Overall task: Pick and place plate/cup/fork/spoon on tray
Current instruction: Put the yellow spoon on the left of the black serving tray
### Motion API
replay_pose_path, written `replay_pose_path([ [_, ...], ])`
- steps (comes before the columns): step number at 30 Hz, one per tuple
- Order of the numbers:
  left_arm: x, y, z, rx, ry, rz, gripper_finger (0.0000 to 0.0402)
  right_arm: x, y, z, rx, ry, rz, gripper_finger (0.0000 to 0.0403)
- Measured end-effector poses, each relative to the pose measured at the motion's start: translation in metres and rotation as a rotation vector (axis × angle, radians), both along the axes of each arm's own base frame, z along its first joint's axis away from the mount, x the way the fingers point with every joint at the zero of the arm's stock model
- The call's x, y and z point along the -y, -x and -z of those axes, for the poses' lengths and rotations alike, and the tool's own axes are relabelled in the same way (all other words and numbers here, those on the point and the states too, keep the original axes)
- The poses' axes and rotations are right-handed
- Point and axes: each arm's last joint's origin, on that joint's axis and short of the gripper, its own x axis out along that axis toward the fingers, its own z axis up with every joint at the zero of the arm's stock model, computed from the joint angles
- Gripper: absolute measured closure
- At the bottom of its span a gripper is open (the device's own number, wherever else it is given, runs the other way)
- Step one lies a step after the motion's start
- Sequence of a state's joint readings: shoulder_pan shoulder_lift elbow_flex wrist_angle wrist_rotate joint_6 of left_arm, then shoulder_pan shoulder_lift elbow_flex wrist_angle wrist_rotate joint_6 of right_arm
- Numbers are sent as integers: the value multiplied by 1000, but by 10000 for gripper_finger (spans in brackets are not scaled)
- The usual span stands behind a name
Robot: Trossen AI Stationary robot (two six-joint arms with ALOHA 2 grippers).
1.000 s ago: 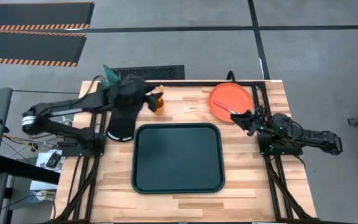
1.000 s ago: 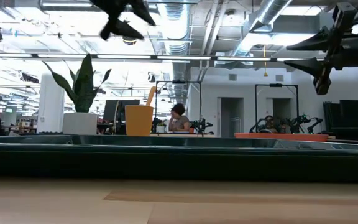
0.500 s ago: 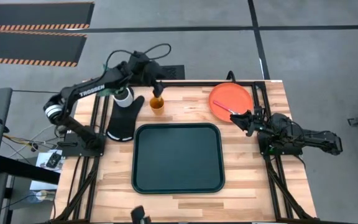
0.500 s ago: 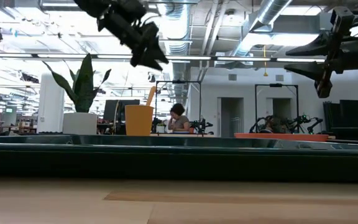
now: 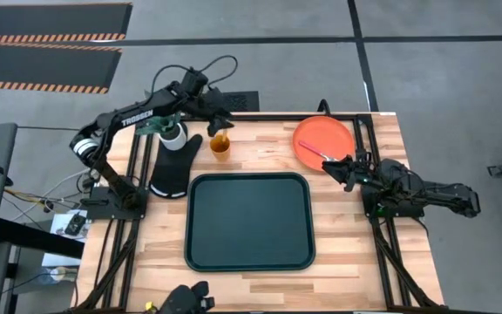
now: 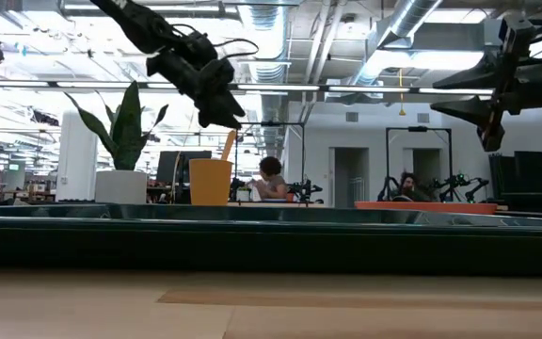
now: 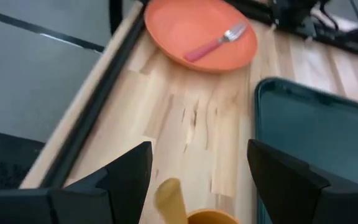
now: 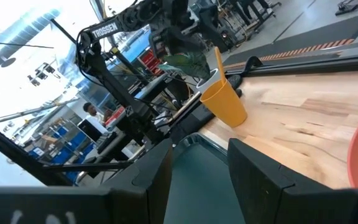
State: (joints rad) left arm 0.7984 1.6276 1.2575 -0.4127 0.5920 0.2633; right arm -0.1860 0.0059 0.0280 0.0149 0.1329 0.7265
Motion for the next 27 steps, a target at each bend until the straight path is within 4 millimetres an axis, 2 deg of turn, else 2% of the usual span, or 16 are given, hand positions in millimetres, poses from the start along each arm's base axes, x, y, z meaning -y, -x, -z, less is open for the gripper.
replay_pose_path([
  [8, -6, -3, 16, -54, 25, -21, 150, 0, 0, 0, -3, -7, 1, 223],
  [17, -6, 2, 20, -108, 19, -22, 156, 0, 0, 0, -6, -2, 15, 223],
  [20, -6, 4, 22, -154, 4, -45, 183, 1, 0, 0, -5, -1, 28, 223],
  [27, -6, 2, 20, -143, -24, -40, 292, 1, 0, 0, -6, -1, 31, 223],
])
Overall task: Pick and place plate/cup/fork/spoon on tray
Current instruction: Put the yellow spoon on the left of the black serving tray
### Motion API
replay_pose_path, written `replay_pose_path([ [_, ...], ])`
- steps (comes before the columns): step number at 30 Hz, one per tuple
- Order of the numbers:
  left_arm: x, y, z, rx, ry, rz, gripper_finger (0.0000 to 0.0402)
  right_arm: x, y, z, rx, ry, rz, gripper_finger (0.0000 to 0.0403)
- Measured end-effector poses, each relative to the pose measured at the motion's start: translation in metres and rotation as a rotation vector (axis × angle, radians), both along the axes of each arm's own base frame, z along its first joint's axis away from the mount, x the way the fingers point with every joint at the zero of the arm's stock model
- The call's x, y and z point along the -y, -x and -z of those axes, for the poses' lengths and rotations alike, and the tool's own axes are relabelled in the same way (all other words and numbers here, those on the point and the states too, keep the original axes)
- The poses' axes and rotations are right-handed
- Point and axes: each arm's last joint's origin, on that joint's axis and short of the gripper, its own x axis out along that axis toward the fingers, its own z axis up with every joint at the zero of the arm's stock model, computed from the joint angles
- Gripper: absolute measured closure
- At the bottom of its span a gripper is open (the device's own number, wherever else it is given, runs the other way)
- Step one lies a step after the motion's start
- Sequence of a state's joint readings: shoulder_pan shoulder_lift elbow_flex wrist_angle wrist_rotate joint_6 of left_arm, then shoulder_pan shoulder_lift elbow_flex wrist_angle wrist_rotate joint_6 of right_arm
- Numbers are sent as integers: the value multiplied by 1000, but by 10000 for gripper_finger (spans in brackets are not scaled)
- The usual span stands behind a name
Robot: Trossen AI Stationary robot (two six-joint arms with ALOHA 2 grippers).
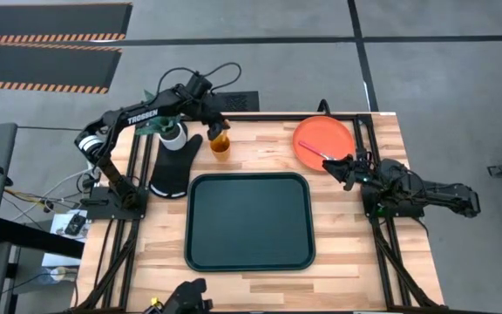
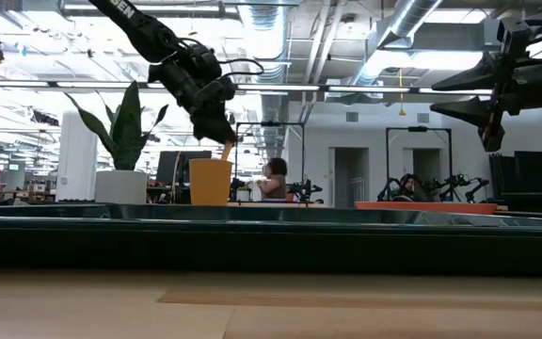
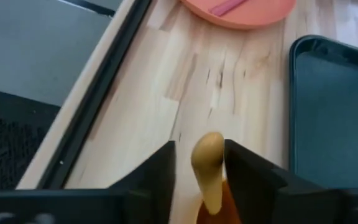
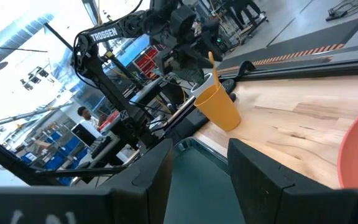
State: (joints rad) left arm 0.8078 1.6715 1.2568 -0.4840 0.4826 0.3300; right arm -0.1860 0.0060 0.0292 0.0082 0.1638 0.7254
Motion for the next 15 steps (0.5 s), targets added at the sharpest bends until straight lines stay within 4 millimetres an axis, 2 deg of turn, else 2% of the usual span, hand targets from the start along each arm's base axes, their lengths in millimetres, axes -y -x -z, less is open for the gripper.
replay_pose_path([
  [8, 0, 0, -1, 8, -8, 0, 384, 0, 0, 0, 0, 0, 1, 223],
  [15, 1, -1, -1, 7, 47, -45, 378, 0, 0, 0, -1, -1, 3, 223],
])
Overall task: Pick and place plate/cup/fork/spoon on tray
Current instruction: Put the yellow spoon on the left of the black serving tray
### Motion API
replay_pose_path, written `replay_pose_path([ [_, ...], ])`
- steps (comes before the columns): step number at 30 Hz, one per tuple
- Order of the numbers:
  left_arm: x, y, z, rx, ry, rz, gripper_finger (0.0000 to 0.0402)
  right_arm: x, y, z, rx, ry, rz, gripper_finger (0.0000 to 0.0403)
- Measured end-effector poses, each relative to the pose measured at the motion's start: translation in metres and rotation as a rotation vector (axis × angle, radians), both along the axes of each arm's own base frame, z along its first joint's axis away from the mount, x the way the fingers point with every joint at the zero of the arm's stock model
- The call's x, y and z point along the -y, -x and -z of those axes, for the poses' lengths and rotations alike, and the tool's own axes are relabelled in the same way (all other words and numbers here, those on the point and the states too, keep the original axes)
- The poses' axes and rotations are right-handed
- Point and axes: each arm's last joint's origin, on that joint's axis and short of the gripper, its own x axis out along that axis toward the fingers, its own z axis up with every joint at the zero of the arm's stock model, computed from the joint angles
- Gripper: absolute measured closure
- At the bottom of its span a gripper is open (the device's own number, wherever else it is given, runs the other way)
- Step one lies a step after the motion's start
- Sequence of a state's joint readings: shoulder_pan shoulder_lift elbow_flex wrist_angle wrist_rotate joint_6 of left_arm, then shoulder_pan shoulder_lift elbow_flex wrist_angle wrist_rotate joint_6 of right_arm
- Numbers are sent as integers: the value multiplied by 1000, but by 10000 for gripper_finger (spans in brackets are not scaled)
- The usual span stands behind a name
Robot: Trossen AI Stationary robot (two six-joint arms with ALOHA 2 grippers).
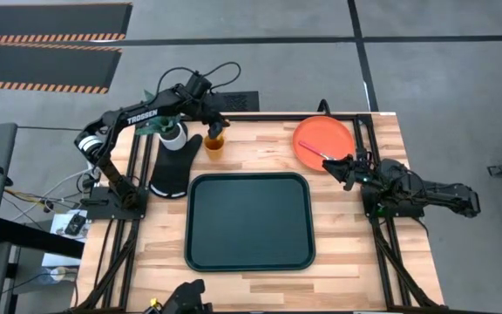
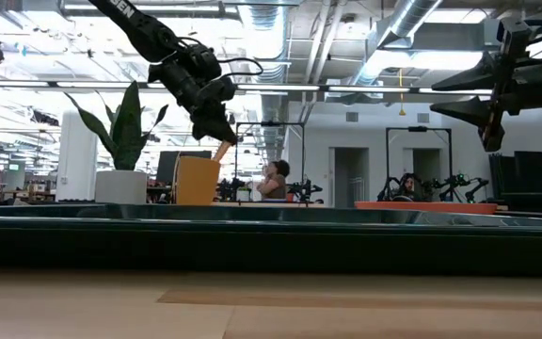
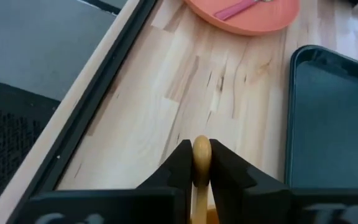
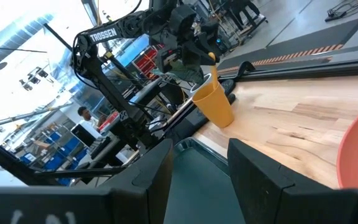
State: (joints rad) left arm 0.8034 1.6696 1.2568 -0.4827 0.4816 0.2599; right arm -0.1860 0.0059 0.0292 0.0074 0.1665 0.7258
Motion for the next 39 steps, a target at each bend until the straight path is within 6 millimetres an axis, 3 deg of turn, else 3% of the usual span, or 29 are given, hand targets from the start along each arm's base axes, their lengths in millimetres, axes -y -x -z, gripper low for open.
replay_pose_path([
  [7, 8, 6, -20, 20, -42, -48, 386, 0, 0, 0, 0, 0, 0, 223],
  [21, 41, 42, -96, 202, -134, -262, 386, 0, 0, -2, 29, -5, 0, 223],
  [31, 107, 84, -163, 499, -85, -366, 386, 0, 0, -8, 116, -61, -6, 223],
  [39, 160, 94, -193, 723, -106, -605, 378, 3, -1, -24, 265, -18, 84, 223],
])
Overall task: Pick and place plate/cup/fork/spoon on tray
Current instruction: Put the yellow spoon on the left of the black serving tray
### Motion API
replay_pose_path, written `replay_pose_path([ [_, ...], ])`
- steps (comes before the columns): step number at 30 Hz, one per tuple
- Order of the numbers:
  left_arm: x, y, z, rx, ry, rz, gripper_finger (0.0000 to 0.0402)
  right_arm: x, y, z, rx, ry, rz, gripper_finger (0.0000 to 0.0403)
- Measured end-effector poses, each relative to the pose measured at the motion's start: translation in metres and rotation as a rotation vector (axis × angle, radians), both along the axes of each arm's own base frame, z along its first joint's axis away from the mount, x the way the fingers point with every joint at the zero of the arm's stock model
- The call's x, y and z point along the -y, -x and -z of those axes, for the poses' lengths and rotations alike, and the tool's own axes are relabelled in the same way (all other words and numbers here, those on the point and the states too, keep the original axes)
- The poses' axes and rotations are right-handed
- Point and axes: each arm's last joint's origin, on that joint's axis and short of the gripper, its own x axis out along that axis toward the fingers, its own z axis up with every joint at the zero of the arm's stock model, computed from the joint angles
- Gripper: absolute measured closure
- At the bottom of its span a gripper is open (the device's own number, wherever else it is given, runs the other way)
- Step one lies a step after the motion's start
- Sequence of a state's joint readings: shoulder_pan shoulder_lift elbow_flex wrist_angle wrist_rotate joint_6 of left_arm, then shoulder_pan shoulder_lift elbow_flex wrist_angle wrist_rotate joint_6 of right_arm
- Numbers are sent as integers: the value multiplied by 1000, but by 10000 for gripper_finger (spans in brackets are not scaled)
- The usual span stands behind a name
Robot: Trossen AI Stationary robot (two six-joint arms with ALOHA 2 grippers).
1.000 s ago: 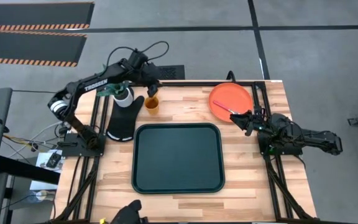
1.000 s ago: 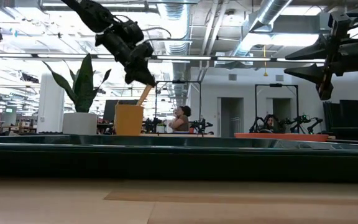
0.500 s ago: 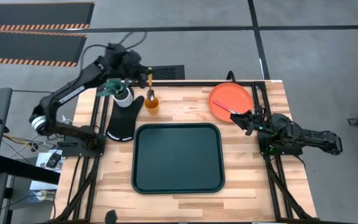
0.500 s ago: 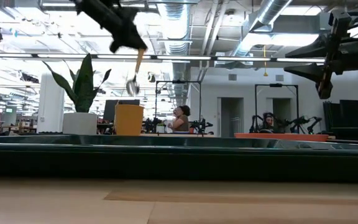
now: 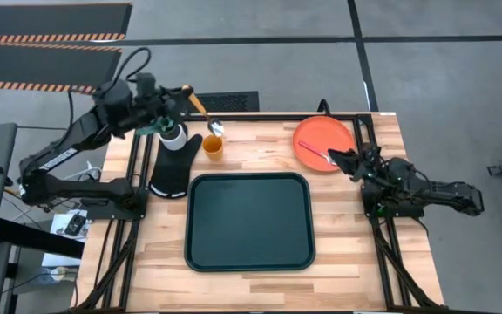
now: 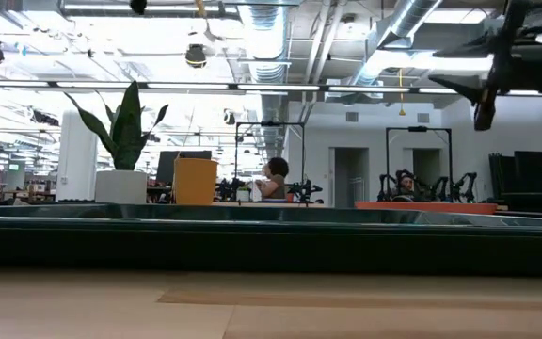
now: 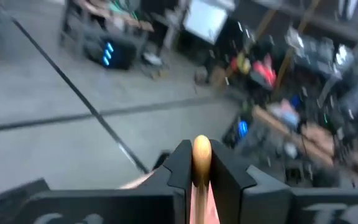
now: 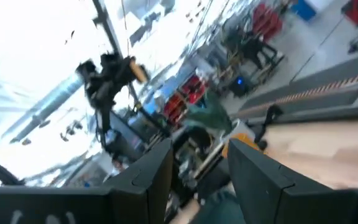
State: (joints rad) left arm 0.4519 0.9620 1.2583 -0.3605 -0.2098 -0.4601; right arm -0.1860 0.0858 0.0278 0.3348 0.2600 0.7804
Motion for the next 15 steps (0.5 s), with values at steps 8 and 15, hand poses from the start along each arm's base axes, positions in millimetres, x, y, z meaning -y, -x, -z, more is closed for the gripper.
replay_pose_path([
  [8, 27, -32, -4, 109, -17, -168, 380, 8, -28, -16, -119, -10, 73, 223],
  [15, 34, -68, 0, 177, -38, -293, 382, 25, -85, -70, -208, 50, 113, 223],
])
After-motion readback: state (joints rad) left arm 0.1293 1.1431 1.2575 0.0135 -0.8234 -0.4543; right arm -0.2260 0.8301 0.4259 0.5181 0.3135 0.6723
